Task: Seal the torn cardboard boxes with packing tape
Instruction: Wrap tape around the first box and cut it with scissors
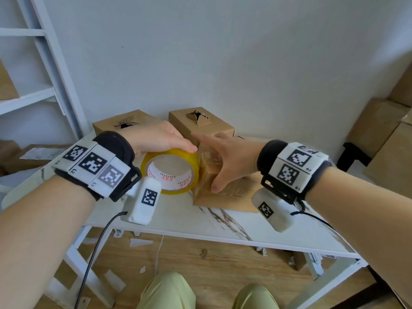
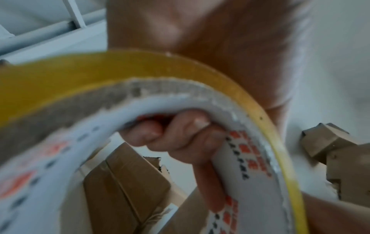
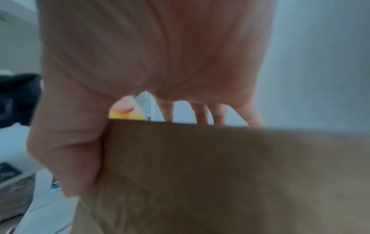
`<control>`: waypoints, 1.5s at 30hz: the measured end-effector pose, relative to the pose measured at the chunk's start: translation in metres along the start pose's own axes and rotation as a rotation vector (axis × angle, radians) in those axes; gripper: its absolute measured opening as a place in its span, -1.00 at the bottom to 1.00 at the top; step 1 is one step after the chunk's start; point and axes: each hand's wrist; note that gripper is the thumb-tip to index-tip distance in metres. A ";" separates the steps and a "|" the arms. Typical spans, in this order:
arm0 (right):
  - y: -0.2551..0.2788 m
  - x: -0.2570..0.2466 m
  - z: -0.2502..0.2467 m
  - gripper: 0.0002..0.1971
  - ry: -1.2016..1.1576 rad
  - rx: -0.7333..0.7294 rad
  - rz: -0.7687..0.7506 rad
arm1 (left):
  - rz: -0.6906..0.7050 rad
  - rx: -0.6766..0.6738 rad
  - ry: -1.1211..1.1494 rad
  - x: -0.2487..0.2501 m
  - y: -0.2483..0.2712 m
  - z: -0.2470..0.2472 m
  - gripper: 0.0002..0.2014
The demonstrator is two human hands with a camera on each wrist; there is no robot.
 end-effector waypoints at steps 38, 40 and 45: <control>-0.005 0.009 -0.026 -0.46 -0.791 0.426 -0.018 | -0.068 0.300 -0.120 0.000 -0.005 -0.062 -0.63; -0.006 0.014 -0.022 -0.44 -0.907 0.414 0.000 | -0.082 0.281 -0.110 0.001 -0.009 -0.056 -0.60; -0.007 0.031 -0.015 -0.39 -1.006 0.343 0.043 | -0.058 0.240 -0.105 0.007 -0.018 -0.045 -0.49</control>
Point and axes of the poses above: each hand's wrist, its own y-axis away from the middle knuckle, its own z-axis out of the palm, x = y × z, and after that the axes turned 11 degrees about x, right-handed
